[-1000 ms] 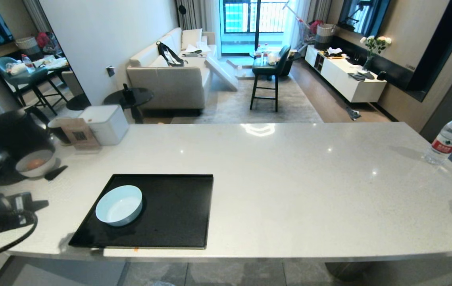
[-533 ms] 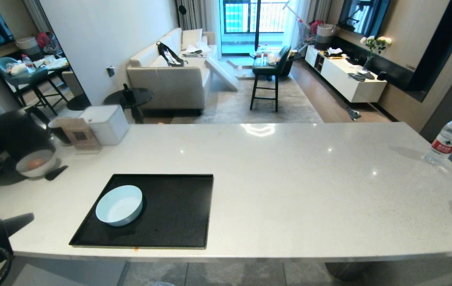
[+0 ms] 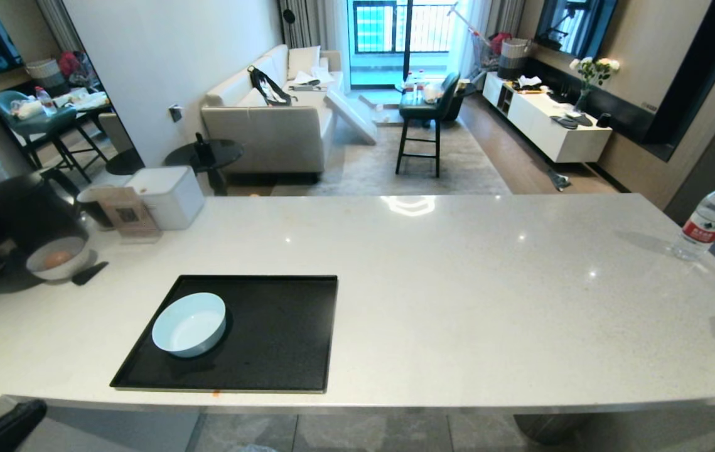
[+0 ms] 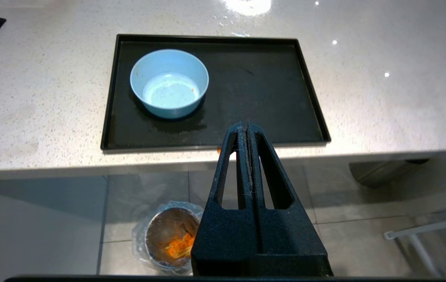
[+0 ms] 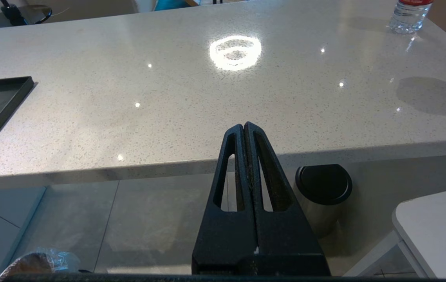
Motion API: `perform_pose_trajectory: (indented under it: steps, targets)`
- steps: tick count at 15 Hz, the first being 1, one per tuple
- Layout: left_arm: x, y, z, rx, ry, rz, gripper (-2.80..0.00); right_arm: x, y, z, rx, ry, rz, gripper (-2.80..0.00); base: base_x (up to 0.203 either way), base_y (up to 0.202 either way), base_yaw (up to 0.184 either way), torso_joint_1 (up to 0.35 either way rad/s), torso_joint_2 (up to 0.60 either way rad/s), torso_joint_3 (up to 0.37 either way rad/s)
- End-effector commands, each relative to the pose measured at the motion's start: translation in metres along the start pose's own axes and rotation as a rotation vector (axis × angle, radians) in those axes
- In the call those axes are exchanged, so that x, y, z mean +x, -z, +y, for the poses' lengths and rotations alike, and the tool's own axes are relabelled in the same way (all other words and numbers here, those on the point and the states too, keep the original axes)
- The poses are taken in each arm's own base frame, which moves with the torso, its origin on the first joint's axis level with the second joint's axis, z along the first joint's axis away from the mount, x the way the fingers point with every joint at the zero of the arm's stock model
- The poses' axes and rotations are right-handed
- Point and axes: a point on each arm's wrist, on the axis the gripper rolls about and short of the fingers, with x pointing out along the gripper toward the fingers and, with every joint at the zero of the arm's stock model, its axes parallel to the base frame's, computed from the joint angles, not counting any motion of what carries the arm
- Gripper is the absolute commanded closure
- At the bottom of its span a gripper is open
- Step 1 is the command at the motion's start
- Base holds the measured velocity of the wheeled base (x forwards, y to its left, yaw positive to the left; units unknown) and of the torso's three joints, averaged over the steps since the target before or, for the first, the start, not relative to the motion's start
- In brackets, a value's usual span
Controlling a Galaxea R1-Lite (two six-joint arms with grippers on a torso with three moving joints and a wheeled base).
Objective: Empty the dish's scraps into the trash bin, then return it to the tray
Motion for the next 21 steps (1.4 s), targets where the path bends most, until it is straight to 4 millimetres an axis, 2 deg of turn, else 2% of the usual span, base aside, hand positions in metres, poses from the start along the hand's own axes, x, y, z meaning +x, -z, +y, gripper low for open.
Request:
perform_pose_trajectory:
  steps: [1, 3, 8, 21]
  targets:
    - [-0.018, 0.032, 0.000, 0.045, -0.073, -0.091, 0.00, 0.000, 0.000, 0.000, 0.001, 0.000, -0.001, 0.00, 0.000, 0.000, 0.000, 0.000, 0.00, 0.000]
    - [-0.020, 0.058, 0.004, 0.087, -0.132, -0.099, 0.00, 0.000, 0.000, 0.000, 0.001, 0.000, -0.002, 0.00, 0.000, 0.000, 0.000, 0.000, 0.00, 0.000]
    - [-0.033, 0.077, 0.002, 0.120, -0.134, -0.215, 0.00, 0.000, 0.000, 0.000, 0.001, 0.000, -0.002, 0.00, 0.000, 0.000, 0.000, 0.000, 0.00, 0.000]
    - [-0.036, 0.080, 0.002, 0.116, -0.144, -0.247, 0.00, 0.000, 0.000, 0.000, 0.001, 0.000, -0.002, 0.00, 0.000, 0.000, 0.000, 0.000, 0.00, 0.000]
